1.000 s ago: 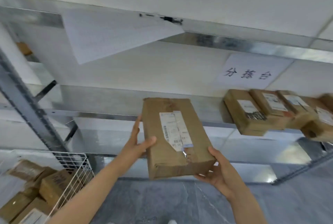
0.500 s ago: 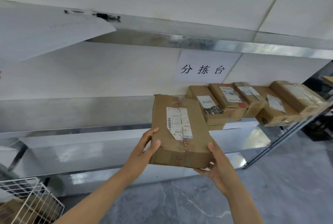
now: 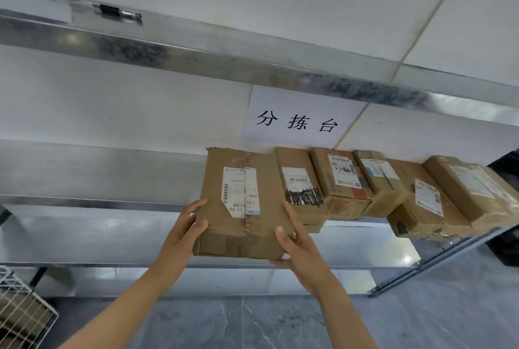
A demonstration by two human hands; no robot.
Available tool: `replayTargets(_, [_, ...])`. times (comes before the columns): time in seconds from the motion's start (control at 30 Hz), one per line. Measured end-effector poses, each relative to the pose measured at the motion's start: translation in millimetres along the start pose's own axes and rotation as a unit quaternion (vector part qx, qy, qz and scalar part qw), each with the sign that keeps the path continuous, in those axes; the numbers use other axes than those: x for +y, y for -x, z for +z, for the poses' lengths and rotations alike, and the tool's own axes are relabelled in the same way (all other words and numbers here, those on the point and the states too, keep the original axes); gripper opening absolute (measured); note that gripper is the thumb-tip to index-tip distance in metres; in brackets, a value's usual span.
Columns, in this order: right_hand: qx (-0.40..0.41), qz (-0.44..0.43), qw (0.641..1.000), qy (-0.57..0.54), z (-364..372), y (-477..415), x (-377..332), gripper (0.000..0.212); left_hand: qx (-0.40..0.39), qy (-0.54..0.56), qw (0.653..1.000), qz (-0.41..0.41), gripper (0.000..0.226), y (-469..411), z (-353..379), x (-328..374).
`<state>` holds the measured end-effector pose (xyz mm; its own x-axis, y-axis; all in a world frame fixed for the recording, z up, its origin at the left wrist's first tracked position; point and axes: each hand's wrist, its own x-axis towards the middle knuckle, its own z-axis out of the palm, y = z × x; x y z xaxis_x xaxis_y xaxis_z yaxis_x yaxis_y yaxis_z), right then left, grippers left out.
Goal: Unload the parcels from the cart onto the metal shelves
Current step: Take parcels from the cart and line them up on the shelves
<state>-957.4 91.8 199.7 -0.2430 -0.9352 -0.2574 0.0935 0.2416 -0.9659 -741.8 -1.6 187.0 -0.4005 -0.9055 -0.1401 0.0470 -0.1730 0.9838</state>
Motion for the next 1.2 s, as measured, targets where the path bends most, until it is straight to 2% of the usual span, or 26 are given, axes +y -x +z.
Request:
replayTargets(0.1, [-0.012, -0.009, 0.999, 0.028, -3.1, -15.4, 10.2, 0.074, 0.028, -0.001, 1.0, -0.003, 0.03, -7.6, 1.7, -8.7])
replayTargets(0.27, [0.035, -0.05, 0.993, 0.102, -3.9, -39.2, 30.8, 0.064, 0.035, -0.01, 0.999, -0.03, 0.029, -23.8, 8.7, -17.2])
replayTargets(0.43, [0.144, -0.086, 0.971, 0.169, -3.0, -55.4, 42.6, 0.056, 0.012, -0.024, 0.998, -0.049, 0.029, -47.6, 6.7, -26.8])
replayTargets(0.47, [0.166, -0.086, 0.966, 0.18, -3.9, -58.6, 44.9, 0.055, 0.005, -0.033, 0.998, -0.053, 0.036, -52.5, 5.7, -28.6])
replayTargets(0.53, [0.194, -0.08, 0.956, 0.205, -6.3, -65.6, 47.4, 0.053, -0.015, -0.056, 0.997, -0.053, 0.063, -62.7, 2.2, -34.7])
replayTargets(0.6, [0.211, -0.073, 0.944, 0.242, -8.8, -73.2, 48.2, 0.054, -0.032, -0.075, 0.995, -0.049, 0.076, -73.7, -1.8, -40.0])
replayTargets(0.8, [0.251, -0.073, 0.91, 0.323, -5.7, -87.0, 44.2, 0.049, -0.052, -0.165, 0.984, -0.048, 0.046, -98.0, -10.0, -36.0])
replayTargets(0.93, [0.291, -0.072, 0.857, 0.419, -7.4, -89.5, 38.6, 0.044, -0.077, -0.218, 0.972, -0.043, 0.049, -109.9, -14.7, -36.2])
replayTargets(1.07, [0.315, -0.178, 0.759, 0.542, -13.1, -99.9, 43.9, 0.028, -0.079, -0.268, 0.96, -0.033, 0.045, -115.3, -8.9, -35.6])
replayTargets(1.13, [0.322, -0.225, 0.737, 0.551, -17.2, -105.1, 42.0, 0.025, -0.074, -0.27, 0.959, -0.037, 0.045, -118.0, -7.5, -35.9])
replayTargets(1.2, [0.315, -0.228, 0.732, 0.559, -19.2, -107.8, 38.6, 0.028, -0.07, -0.266, 0.961, -0.041, 0.044, -121.4, -9.2, -36.6])
